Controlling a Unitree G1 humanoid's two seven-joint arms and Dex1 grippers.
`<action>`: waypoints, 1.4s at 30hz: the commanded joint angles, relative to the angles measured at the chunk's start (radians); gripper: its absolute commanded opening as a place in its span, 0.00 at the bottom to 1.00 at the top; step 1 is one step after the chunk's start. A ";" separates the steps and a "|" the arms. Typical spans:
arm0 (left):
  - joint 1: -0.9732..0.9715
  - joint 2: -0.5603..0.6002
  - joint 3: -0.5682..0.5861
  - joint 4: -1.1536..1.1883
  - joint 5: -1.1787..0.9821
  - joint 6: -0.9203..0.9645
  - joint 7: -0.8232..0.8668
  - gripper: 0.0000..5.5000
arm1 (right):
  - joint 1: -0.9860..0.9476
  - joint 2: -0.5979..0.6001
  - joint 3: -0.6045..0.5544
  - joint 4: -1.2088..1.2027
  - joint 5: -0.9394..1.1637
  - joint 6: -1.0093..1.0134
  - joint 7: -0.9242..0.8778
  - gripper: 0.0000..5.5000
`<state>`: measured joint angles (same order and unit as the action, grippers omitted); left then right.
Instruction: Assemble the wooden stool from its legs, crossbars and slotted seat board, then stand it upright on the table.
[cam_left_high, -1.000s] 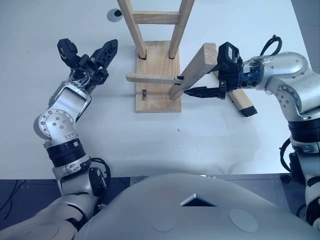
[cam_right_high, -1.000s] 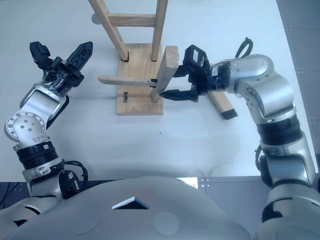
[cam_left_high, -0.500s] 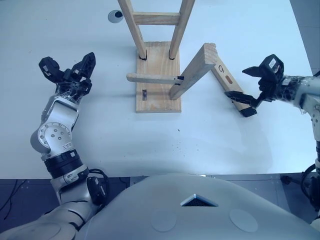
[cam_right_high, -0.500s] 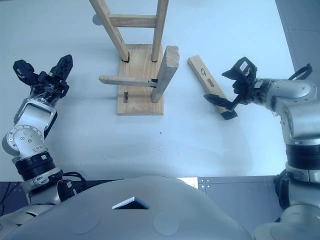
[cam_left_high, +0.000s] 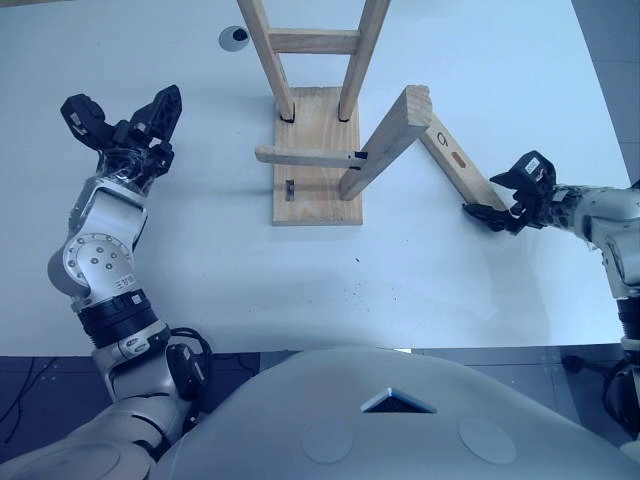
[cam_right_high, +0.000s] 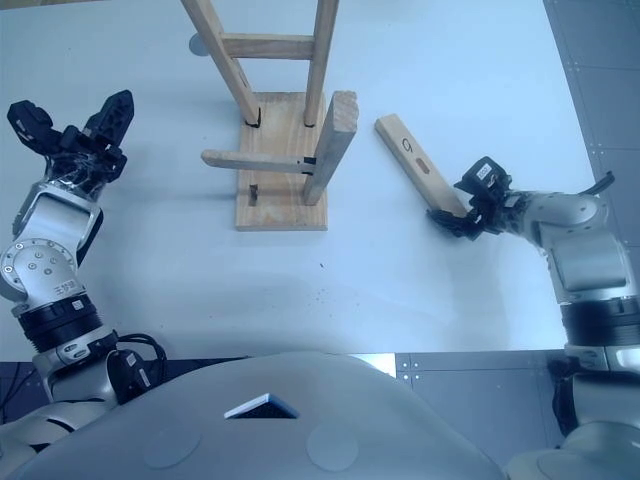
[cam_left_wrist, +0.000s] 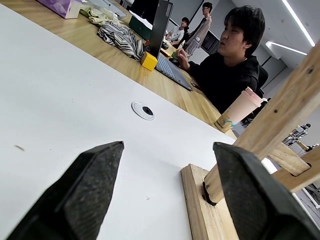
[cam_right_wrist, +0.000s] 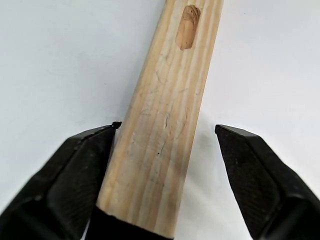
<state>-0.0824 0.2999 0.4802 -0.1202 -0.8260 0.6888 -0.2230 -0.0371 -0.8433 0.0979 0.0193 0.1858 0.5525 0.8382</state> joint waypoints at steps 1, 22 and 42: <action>-0.002 0.012 0.003 -0.021 0.005 -0.014 -0.005 0.60 | 0.032 0.006 0.035 0.098 -0.066 0.083 -0.054 0.57; -0.587 0.099 -0.125 -0.180 -0.505 0.100 -0.034 0.76 | -0.714 0.318 -0.201 -0.196 0.641 0.164 0.106 0.38; -0.505 0.133 -0.204 -0.244 -0.581 0.077 -0.219 0.67 | -0.669 0.245 -0.114 -0.201 0.628 0.223 0.314 0.37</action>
<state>-0.5962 0.4310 0.2886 -0.3630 -1.4122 0.7631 -0.4253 -0.7038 -0.5725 -0.0278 -0.1707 0.8194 0.7661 1.1481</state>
